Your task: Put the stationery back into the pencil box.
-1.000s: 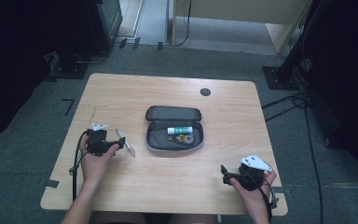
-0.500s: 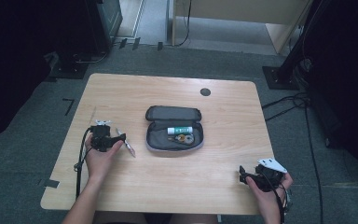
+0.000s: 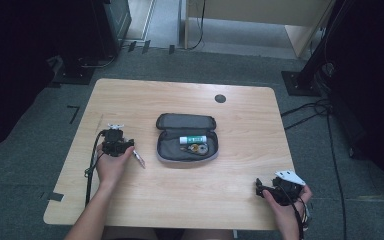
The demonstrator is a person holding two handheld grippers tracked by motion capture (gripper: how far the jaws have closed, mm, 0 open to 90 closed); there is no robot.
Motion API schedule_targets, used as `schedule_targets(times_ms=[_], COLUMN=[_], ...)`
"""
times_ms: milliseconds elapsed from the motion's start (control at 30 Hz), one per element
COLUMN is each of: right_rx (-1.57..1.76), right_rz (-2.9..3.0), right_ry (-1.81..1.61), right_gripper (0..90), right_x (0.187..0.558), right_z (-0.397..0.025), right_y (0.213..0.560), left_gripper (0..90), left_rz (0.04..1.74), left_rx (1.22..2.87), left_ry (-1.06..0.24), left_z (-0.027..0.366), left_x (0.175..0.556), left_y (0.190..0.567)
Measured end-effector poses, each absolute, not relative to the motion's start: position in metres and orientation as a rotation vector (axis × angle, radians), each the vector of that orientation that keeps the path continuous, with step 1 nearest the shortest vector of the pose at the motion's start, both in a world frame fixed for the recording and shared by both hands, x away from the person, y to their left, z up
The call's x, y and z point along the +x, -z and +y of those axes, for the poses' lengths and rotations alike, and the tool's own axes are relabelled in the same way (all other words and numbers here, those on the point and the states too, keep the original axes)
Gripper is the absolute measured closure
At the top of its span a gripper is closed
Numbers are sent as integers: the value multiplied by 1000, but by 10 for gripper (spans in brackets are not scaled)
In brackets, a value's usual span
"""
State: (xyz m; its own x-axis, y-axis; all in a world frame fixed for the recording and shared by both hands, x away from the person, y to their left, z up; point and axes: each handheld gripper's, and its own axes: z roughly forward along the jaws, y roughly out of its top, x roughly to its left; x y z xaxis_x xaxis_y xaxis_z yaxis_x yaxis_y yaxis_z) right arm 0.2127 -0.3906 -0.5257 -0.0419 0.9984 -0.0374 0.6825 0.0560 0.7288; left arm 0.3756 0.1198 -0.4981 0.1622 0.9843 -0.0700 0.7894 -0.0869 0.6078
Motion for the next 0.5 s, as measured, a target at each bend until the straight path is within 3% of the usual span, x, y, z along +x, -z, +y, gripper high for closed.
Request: schedule_targets(times_ms=[100, 167, 333, 400, 467, 500], right_rx=[1686, 1684, 1694, 1690, 1690, 1681], right_rz=[1784, 1786, 1792, 1802, 1809, 1833], right_ry=[-739, -739, -750, -757, -761, -795], right_gripper=[4, 4, 6, 7, 8, 64], right_x=[212, 212, 213, 213, 213, 213], right_z=[-391, -391, -392, -392, -392, -394], right_y=[526, 526, 526, 526, 526, 526], left_gripper=[800, 818, 807, 718, 690, 739], left_rz=[1649, 1621, 1512, 1508, 1503, 1506], left_rx=[1935, 1952, 2042, 2060, 2066, 2078], left_ry=[-484, -455, -402, -348, -339, -365], left_z=[121, 123, 123, 123, 122, 121], left_x=[375, 375, 372, 373, 372, 372], left_y=[496, 496, 495, 495, 495, 495])
